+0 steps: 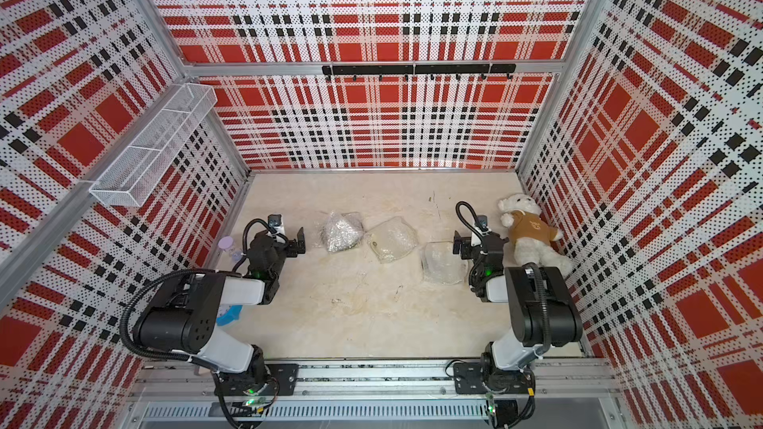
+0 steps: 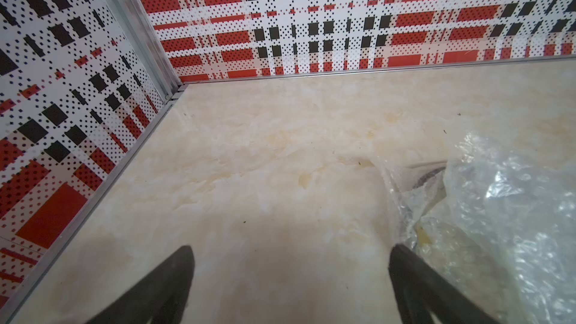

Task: Unpack dinner plates from bubble wrap
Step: Unwrap the bubble wrap at the center of the board.

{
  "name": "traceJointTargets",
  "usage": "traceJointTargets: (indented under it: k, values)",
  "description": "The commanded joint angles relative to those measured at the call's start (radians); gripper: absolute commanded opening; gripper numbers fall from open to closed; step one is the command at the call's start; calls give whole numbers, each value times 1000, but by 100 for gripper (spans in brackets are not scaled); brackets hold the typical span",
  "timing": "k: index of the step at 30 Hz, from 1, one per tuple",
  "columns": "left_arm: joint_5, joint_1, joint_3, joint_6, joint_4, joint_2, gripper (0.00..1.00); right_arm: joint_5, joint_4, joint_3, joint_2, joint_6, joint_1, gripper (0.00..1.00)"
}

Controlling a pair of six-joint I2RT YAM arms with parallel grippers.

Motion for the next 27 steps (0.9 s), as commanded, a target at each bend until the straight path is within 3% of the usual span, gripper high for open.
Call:
traceJointTargets:
  k: [1, 27]
  values:
    - [32, 24, 17, -37, 30, 11, 99, 0, 61, 13, 8, -24, 1, 100]
    - [21, 17, 14, -34, 31, 8, 99, -9, 59, 16, 6, -24, 1, 100]
